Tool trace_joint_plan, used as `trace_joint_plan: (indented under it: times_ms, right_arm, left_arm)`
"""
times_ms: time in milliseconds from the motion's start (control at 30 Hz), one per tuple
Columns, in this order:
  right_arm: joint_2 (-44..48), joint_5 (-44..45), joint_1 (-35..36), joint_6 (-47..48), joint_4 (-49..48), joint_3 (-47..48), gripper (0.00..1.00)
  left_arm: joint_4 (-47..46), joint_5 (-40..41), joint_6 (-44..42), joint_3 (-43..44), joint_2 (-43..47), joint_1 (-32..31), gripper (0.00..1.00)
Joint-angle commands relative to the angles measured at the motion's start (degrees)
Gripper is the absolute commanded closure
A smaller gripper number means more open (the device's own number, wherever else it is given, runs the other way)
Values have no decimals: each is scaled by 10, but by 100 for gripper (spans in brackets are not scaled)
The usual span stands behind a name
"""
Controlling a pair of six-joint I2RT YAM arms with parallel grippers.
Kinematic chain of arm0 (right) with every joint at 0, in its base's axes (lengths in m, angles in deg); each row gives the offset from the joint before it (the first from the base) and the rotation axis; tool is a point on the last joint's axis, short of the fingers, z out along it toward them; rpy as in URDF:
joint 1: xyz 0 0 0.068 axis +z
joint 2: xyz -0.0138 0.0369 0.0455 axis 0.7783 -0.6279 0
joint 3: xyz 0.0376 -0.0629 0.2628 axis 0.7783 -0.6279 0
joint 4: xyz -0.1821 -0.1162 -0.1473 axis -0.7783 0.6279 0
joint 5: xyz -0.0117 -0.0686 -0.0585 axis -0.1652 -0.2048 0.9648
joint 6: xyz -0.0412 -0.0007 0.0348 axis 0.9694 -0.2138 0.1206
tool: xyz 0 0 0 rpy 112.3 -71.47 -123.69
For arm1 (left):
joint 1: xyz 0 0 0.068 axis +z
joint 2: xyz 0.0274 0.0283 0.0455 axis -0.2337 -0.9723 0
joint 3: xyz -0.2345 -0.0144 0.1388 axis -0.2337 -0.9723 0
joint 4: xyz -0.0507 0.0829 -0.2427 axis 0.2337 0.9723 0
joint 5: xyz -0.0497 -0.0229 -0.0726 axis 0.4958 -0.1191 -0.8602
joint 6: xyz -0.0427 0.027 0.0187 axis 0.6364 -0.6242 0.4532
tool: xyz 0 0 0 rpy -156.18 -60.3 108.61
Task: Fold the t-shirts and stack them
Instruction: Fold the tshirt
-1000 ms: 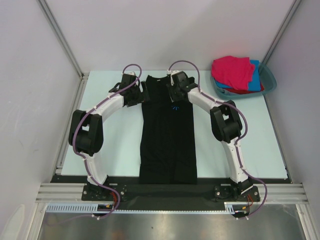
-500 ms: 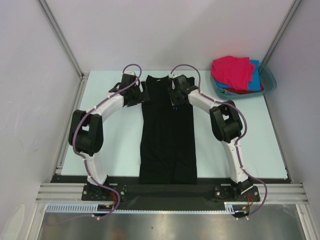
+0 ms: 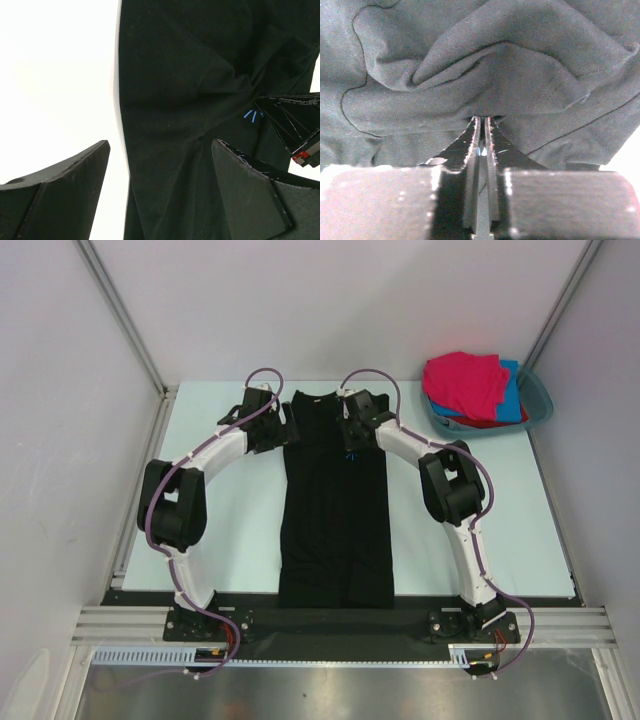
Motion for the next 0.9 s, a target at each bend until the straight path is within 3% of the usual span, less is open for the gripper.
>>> trace_joint_plan:
  times_ms: [0,367,800,833,867]
  right_arm:
    - [34,-5,1,1,-1,-4,99]
    - [146,43,43,11,-2,-105,100]
    - [166,127,89,-31,25,-182,100]
    - [170,132,91,-38,27,-188,94]
    - [173,147,93,-46,28,-192,79]
  left_arm:
    - [-12,-11,6,11,0,5,11]
    - [-12,-15,6,11,2,5,11]
    - [-15,-26,10,8,0,5,11]
    - [-13,-26,10,10,0,5,11]
    - [-13,-26,10,10,-2,5,11]
